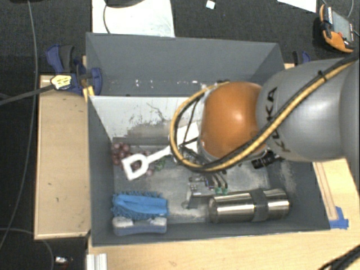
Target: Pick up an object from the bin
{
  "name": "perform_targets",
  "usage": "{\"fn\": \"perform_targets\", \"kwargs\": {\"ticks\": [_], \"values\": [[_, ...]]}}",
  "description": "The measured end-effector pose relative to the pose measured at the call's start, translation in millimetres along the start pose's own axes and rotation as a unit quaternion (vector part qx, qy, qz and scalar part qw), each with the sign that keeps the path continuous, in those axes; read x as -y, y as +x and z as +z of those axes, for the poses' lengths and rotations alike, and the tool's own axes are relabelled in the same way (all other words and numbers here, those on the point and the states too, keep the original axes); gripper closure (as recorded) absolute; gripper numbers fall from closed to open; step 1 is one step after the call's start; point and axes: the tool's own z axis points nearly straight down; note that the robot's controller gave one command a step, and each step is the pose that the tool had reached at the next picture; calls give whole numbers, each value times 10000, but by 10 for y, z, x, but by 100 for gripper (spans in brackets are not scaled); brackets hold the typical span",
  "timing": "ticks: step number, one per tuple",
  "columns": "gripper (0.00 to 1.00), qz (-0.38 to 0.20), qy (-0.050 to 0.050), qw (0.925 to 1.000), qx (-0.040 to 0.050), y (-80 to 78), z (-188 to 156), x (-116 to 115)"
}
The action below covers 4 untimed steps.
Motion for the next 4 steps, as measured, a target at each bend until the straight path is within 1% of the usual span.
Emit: {"fn": "perform_targets", "kwargs": {"ticks": [1,2,3,4], "values": [[0,36,-6,10000,39,-16,-44,8],[0,-586,-1,9983,10,-63,958,-979],[0,-2115,4,9773,98,-37,372,-895],[0,-206,-6,9998,13,135,654,-1001]]}}
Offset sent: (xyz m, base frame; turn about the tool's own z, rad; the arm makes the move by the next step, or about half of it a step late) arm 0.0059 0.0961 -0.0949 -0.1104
